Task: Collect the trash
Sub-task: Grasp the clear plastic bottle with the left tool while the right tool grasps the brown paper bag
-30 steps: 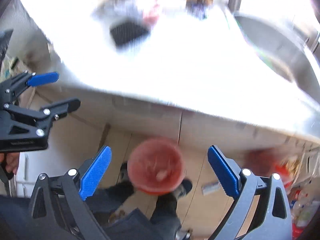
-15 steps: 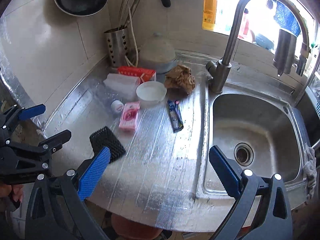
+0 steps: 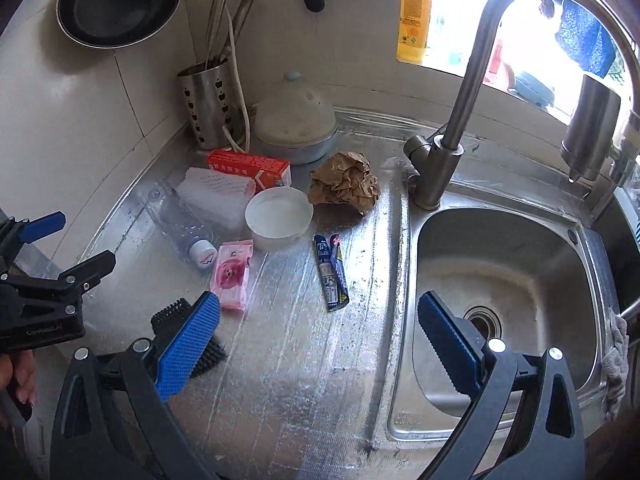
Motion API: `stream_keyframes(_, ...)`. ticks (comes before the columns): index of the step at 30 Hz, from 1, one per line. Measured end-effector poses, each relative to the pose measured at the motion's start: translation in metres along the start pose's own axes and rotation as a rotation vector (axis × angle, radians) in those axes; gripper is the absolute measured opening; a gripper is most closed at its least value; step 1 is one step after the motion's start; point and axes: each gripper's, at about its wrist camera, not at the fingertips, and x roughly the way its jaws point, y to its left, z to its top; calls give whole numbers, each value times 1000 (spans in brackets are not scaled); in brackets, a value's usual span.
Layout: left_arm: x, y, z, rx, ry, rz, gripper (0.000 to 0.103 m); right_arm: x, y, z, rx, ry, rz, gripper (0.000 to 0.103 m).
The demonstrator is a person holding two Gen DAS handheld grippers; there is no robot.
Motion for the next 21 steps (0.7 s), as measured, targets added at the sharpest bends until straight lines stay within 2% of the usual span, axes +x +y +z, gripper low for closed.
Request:
stream_keyframes(10, 50, 7, 22, -52, 60, 5, 97, 36, -8, 22, -3, 15, -11, 98)
stream_keyframes(21, 101, 6, 44, -125, 148, 1, 97, 54, -15, 24, 1, 34, -16, 98)
